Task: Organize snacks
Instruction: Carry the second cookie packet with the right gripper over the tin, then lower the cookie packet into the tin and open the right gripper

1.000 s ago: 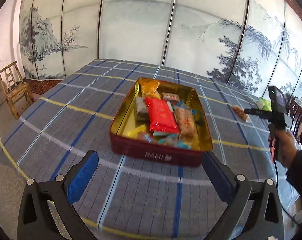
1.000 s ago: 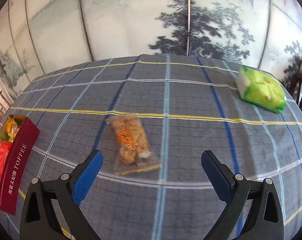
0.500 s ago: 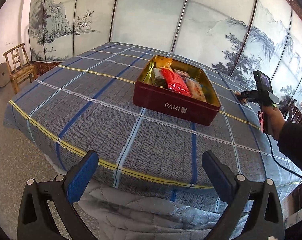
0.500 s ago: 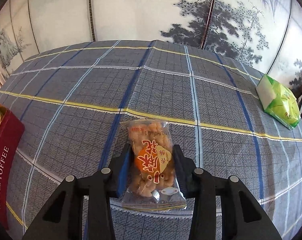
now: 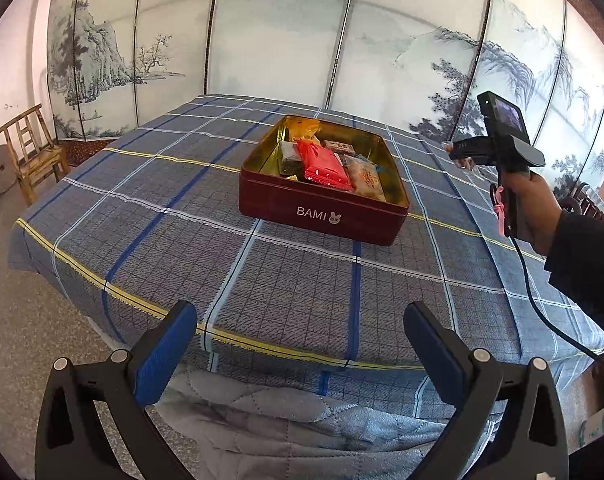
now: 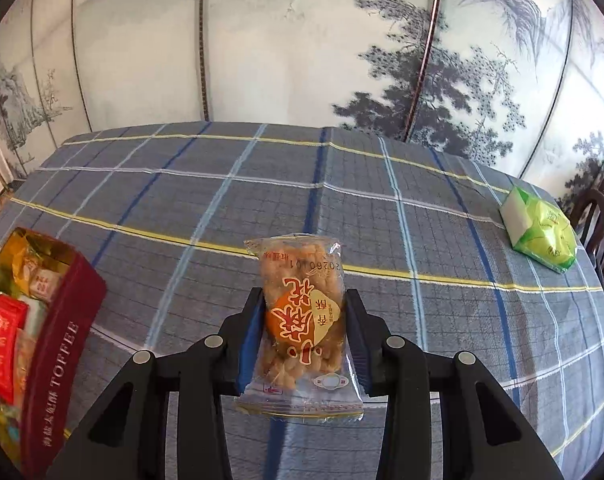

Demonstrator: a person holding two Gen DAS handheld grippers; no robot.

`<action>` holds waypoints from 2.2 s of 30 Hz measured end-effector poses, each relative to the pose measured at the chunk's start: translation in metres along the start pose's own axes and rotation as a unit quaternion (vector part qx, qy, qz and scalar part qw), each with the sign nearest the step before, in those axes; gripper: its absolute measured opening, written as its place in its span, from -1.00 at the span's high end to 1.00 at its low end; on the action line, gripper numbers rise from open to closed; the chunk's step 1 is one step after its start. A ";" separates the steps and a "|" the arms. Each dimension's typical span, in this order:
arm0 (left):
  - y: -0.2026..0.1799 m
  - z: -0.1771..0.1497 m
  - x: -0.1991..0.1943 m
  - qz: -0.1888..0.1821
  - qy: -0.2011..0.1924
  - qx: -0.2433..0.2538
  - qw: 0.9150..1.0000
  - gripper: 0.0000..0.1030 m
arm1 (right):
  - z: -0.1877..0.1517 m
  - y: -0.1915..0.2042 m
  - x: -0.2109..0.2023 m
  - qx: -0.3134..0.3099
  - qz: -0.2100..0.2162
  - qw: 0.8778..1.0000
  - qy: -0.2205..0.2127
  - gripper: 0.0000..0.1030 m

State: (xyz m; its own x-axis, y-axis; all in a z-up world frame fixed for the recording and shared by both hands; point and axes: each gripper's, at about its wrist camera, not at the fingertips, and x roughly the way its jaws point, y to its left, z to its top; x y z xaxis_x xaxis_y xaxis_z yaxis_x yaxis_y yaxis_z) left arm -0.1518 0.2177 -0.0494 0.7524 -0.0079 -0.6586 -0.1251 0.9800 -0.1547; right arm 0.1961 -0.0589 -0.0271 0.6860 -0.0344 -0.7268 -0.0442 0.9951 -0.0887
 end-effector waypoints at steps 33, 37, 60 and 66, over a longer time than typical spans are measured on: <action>0.030 -0.008 0.006 0.101 0.021 -0.035 0.994 -0.99 | 0.013 0.213 -0.045 -0.099 0.096 0.990 -0.015 0.21; 0.035 -0.010 0.008 0.103 0.025 -0.043 0.993 -0.99 | 0.009 0.218 -0.043 -0.103 0.098 0.990 -0.007 0.21; 0.034 -0.014 0.018 0.105 0.042 -0.040 0.993 -0.99 | -0.011 0.236 -0.035 -0.109 0.116 0.987 0.018 0.21; 0.035 -0.015 0.019 0.107 0.043 -0.040 0.992 -0.99 | -0.019 0.236 -0.031 -0.109 0.119 0.987 0.026 0.21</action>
State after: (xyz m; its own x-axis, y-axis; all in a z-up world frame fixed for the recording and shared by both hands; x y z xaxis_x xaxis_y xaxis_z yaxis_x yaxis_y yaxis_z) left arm -0.1517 0.2489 -0.0783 0.6456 0.1791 -0.7424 -0.3301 0.9420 -0.0598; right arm 0.1506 0.1757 -0.0388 0.5985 0.1882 -0.7787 -0.3586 0.9322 -0.0503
